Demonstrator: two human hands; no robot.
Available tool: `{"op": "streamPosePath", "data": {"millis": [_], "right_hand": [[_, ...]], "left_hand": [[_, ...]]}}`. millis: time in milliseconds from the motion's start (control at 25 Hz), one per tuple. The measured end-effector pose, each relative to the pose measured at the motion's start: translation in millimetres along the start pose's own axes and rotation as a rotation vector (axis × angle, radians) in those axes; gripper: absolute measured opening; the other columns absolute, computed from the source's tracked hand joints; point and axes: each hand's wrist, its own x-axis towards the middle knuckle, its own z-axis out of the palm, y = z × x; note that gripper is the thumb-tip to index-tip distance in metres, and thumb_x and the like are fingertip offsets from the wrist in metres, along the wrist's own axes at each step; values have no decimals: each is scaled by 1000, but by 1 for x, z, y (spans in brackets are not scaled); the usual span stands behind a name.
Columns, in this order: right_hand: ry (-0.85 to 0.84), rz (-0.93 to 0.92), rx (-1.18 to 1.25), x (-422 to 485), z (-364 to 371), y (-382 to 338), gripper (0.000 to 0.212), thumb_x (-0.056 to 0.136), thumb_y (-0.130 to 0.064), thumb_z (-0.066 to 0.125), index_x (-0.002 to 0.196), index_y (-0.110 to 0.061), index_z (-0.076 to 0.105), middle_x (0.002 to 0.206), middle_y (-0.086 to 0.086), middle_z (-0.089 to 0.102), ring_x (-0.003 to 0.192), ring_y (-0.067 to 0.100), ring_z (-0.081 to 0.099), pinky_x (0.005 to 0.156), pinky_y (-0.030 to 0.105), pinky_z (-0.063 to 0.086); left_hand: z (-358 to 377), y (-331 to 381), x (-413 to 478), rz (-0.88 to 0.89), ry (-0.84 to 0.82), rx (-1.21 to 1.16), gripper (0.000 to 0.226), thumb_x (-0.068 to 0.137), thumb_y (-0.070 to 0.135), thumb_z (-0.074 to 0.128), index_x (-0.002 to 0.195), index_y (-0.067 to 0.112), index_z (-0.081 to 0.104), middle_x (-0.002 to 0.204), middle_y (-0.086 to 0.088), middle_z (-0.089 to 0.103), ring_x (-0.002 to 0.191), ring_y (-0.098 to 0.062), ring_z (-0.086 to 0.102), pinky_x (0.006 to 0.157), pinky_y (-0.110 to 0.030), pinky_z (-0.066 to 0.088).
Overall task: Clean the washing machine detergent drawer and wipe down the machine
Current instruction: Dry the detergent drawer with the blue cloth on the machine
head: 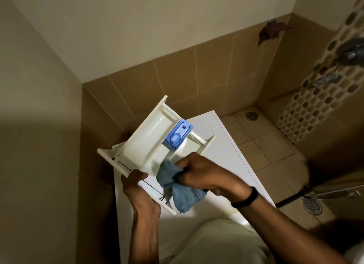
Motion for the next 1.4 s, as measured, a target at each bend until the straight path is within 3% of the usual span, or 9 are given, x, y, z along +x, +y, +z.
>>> {"op": "streamPosePath", "data": {"millis": [200,520,600,720,880,1080,1240,1320,1400], "right_hand": [[238,-1,582,-24,-30,16,17,93,4,60,102,-1,73,87,8,76,77,19,72,67,29,56],[400,-7,693,-7,-16,7,19,92,8,54,103,3,70,105,27,71,102,43,69,94,55,55],[472,33,659,9,-2,1,25,89,9,48,99,1,69,98,25,73,96,43,70,86,60,57],[591,41,581,23,10,-3,26,86,4,47,94,-9,67,66,0,69,65,19,69,60,31,58],[568,-64,424,35,23,-1,43,65,-7,53,105,-16,64,85,3,67,75,20,66,55,25,50],[496,106,374,39,11,4,35,78,-6,64,111,-16,61,88,7,71,65,14,68,47,20,48],[306,96,384,34,1,2,35,79,-12,79,109,-13,61,95,20,73,65,26,62,46,31,48],[196,72,387,29,2,-2,31,78,-4,80,104,-6,65,91,26,73,68,37,63,60,48,57],[123,89,309,28,5,-6,24,76,4,76,96,5,64,83,28,71,63,37,62,65,47,55]], "left_hand": [[6,16,-12,-62,36,-41,20,49,15,53,52,24,35,64,3,42,60,-23,47,66,-31,37],[6,5,-14,-50,14,-4,31,38,20,62,62,24,43,76,-1,49,79,-29,51,70,-35,39],[6,-2,-14,-4,11,17,47,33,17,64,76,23,44,81,0,52,82,-28,53,70,-33,43],[13,-9,-24,126,-41,47,49,48,5,56,92,24,48,87,5,60,80,-18,59,64,-25,50],[9,-13,-21,167,-82,106,49,49,4,58,93,23,47,94,0,60,86,-24,56,73,-34,46],[7,-16,-19,189,-102,152,48,55,0,54,96,22,48,100,-5,61,88,-28,55,76,-42,44],[-1,-12,-2,116,-114,148,66,46,12,65,109,16,47,100,-12,58,89,-31,54,77,-42,47],[-2,-12,2,71,-114,155,72,42,17,67,111,15,45,103,-14,55,90,-33,54,72,-39,49],[-2,-13,0,78,-114,159,70,44,14,66,111,14,44,102,-14,54,87,-32,55,71,-37,49]]}}
